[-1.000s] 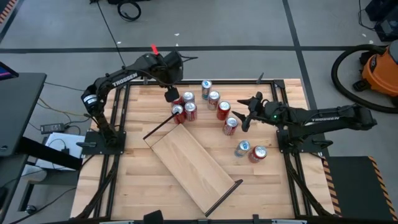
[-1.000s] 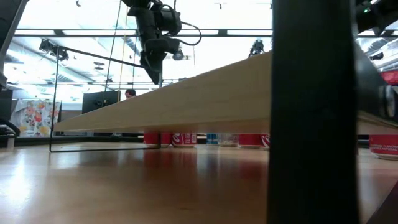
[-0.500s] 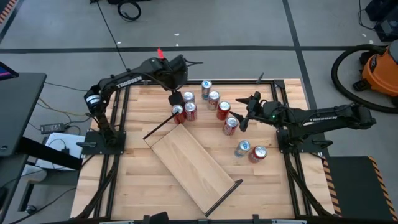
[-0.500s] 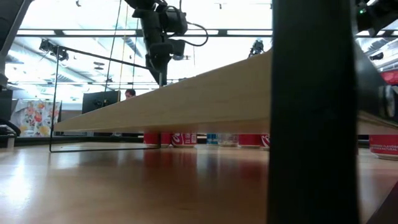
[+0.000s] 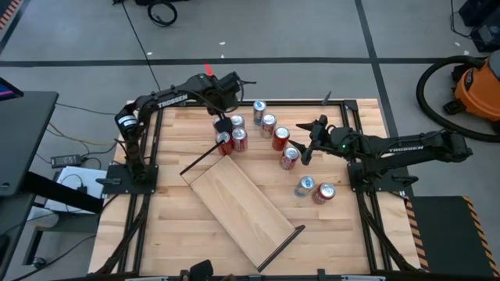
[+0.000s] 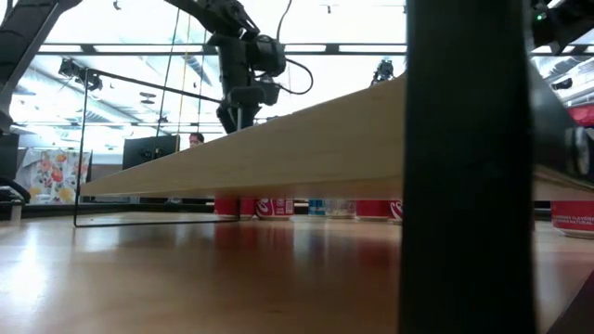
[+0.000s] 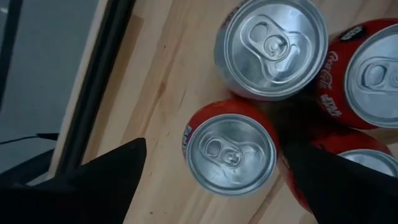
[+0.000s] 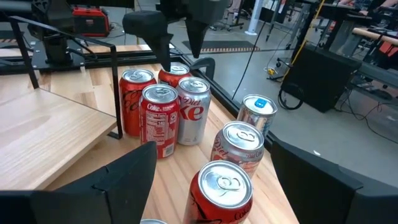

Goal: Place canned beverage on shelf
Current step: Put the top orange soda can on the shelf

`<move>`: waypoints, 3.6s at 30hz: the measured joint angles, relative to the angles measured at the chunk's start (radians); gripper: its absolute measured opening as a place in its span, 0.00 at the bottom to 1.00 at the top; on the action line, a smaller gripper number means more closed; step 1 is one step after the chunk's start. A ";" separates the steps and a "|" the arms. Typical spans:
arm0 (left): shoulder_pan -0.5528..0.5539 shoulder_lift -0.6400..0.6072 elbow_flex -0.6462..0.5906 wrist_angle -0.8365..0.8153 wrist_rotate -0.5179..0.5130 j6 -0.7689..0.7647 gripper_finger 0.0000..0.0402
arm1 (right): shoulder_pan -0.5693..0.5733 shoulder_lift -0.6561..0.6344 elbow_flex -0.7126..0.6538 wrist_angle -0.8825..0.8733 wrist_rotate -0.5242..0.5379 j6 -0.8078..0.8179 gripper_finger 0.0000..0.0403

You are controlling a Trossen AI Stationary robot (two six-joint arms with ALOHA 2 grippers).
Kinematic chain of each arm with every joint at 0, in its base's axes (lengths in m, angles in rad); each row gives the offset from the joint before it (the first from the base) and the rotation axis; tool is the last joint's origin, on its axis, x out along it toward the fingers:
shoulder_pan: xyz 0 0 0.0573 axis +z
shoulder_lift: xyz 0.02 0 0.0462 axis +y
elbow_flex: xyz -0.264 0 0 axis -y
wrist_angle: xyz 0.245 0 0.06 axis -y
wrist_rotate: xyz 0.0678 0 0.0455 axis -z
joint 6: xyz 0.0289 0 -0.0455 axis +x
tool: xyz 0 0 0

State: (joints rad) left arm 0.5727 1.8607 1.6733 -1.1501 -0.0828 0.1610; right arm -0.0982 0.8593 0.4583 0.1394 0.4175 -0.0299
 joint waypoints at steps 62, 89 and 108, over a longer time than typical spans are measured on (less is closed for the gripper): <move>-0.005 0.006 0.191 -0.194 0.030 -0.075 0.74 | 0.001 0.000 0.000 0.047 -0.026 -0.016 0.81; -0.592 0.005 0.460 -0.371 0.018 -0.287 0.77 | 0.001 0.000 0.000 0.024 -0.033 -0.015 0.81; -0.874 -0.015 0.178 -0.358 -0.021 -0.279 0.77 | 0.001 0.000 0.000 0.024 -0.053 -0.013 0.81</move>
State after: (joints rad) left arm -0.3016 1.8459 1.8511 -1.5076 -0.1035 -0.1183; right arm -0.0975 0.8589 0.4583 0.1631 0.3646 -0.0432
